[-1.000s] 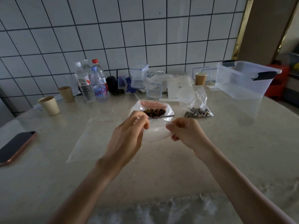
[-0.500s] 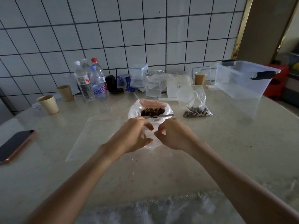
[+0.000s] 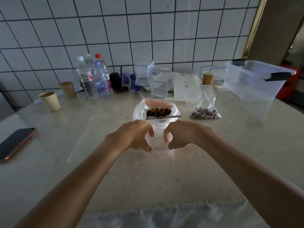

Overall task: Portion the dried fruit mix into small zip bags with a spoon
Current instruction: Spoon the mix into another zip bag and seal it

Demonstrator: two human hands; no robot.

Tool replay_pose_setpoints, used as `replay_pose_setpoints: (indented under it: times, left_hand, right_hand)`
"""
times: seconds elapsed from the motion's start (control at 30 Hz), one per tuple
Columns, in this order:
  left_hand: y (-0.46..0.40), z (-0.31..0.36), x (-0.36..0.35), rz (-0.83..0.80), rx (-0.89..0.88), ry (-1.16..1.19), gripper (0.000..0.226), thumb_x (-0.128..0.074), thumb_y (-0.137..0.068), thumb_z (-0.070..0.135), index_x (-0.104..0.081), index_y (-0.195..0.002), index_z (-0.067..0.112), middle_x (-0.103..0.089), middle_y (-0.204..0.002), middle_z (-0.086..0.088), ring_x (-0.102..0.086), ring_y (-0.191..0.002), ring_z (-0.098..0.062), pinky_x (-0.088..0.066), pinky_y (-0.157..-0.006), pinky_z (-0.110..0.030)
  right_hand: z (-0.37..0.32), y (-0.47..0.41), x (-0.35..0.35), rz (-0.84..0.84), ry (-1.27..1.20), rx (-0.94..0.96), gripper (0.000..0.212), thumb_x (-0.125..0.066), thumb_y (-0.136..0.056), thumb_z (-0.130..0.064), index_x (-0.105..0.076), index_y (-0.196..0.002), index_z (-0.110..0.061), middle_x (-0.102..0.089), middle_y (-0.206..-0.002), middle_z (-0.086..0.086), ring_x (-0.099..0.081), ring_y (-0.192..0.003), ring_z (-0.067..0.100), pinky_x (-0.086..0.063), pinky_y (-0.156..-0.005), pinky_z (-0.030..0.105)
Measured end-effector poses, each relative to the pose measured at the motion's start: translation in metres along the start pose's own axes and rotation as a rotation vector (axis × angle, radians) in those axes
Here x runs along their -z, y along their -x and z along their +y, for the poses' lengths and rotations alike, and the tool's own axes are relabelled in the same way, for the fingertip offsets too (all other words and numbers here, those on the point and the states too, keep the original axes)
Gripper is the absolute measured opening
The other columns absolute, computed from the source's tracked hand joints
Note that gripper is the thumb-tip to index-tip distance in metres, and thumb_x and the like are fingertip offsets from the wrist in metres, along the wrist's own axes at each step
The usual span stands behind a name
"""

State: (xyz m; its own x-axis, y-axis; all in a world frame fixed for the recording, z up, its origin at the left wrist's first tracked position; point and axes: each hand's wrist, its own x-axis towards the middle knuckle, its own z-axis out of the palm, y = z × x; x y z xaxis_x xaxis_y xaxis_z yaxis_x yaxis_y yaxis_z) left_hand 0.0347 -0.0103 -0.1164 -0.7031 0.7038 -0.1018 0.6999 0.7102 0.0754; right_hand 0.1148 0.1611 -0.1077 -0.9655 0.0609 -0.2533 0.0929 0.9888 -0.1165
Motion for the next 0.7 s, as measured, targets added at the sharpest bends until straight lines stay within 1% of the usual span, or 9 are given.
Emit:
replay_pose_setpoints:
  times: [0.07, 0.13, 0.23, 0.3, 0.37, 0.43, 0.5, 0.6, 0.7]
  left_hand:
    - [-0.003, -0.002, -0.002, 0.032, -0.052, 0.044, 0.048, -0.086, -0.082, 0.032, -0.066, -0.126, 0.040, -0.056, -0.133, 0.010, -0.062, -0.110, -0.015, -0.047, -0.080, -0.032]
    - [-0.006, -0.004, -0.007, 0.040, -0.127, 0.196, 0.039, -0.078, -0.088, 0.017, -0.071, -0.117, 0.042, -0.061, -0.128, 0.008, -0.062, -0.107, -0.014, -0.054, -0.083, -0.034]
    - [-0.007, -0.001, -0.017, 0.064, -0.165, 0.301, 0.023, -0.072, -0.095, 0.026, -0.076, -0.115, 0.035, -0.066, -0.129, 0.006, -0.063, -0.110, -0.013, -0.056, -0.091, -0.035]
    - [-0.011, 0.004, -0.028, 0.102, -0.185, 0.285, 0.028, -0.076, -0.091, 0.037, -0.078, -0.117, 0.027, -0.070, -0.123, 0.008, -0.064, -0.104, -0.008, -0.052, -0.083, -0.024]
    - [-0.014, 0.007, -0.032, 0.135, -0.182, 0.266, 0.039, -0.082, -0.086, 0.040, -0.077, -0.119, 0.020, -0.073, -0.117, 0.005, -0.067, -0.097, -0.009, -0.043, -0.071, -0.015]
    - [-0.016, 0.007, -0.029, 0.171, -0.171, 0.193, 0.054, -0.088, -0.080, 0.042, -0.073, -0.126, 0.018, -0.070, -0.122, 0.003, -0.067, -0.101, -0.012, -0.042, -0.072, -0.015]
    - [-0.016, 0.006, -0.022, 0.156, -0.157, 0.071, 0.065, -0.091, -0.075, 0.044, -0.068, -0.131, 0.021, -0.063, -0.128, 0.005, -0.062, -0.107, -0.014, -0.039, -0.075, -0.019]
    - [-0.018, 0.008, -0.013, 0.104, -0.148, -0.074, 0.064, -0.089, -0.073, 0.051, -0.064, -0.128, 0.032, -0.049, -0.114, 0.011, -0.048, -0.096, -0.010, -0.031, -0.064, -0.022]
    - [-0.024, 0.002, -0.006, 0.028, -0.119, -0.054, 0.061, -0.088, -0.067, 0.063, -0.064, -0.120, 0.044, -0.048, -0.108, 0.017, -0.050, -0.096, -0.009, -0.038, -0.073, -0.029]
  right_hand:
    - [0.005, 0.000, -0.003, 0.006, 0.012, 0.019, 0.033, -0.070, -0.090, -0.025, -0.071, -0.123, -0.033, -0.066, -0.112, -0.008, -0.059, -0.090, 0.012, -0.045, -0.075, 0.027]
    - [0.011, -0.001, -0.003, 0.001, -0.012, 0.047, 0.035, -0.069, -0.092, -0.024, -0.070, -0.124, -0.035, -0.065, -0.125, -0.006, -0.061, -0.100, 0.016, -0.049, -0.084, 0.029]
    - [0.017, 0.000, -0.006, 0.009, -0.034, 0.074, 0.038, -0.068, -0.093, -0.023, -0.069, -0.128, -0.037, -0.063, -0.131, -0.005, -0.061, -0.110, 0.019, -0.051, -0.096, 0.034]
    - [0.019, 0.001, -0.010, 0.046, -0.044, 0.066, 0.040, -0.066, -0.094, -0.018, -0.069, -0.128, -0.039, -0.062, -0.134, -0.004, -0.060, -0.116, 0.021, -0.049, -0.101, 0.038]
    - [0.021, 0.003, -0.013, 0.088, -0.067, 0.065, 0.043, -0.063, -0.093, -0.014, -0.070, -0.127, -0.040, -0.062, -0.135, -0.003, -0.060, -0.118, 0.021, -0.048, -0.100, 0.035]
    - [0.025, 0.005, -0.016, 0.130, -0.081, 0.082, 0.043, -0.064, -0.093, -0.013, -0.070, -0.129, -0.037, -0.061, -0.136, -0.005, -0.059, -0.118, 0.020, -0.047, -0.097, 0.032]
    - [0.028, 0.007, -0.017, 0.164, -0.117, 0.096, 0.044, -0.070, -0.089, -0.014, -0.071, -0.129, -0.033, -0.063, -0.132, -0.004, -0.062, -0.112, 0.020, -0.051, -0.095, 0.033]
    - [0.032, 0.005, -0.016, 0.215, -0.149, 0.087, 0.039, -0.081, -0.082, -0.025, -0.075, -0.120, -0.032, -0.066, -0.109, -0.008, -0.066, -0.094, 0.016, -0.057, -0.086, 0.034]
    - [0.037, -0.002, -0.019, 0.236, -0.161, 0.087, 0.027, -0.083, -0.080, -0.039, -0.079, -0.107, -0.036, -0.055, -0.078, -0.023, -0.056, -0.074, 0.000, -0.047, -0.071, 0.025]
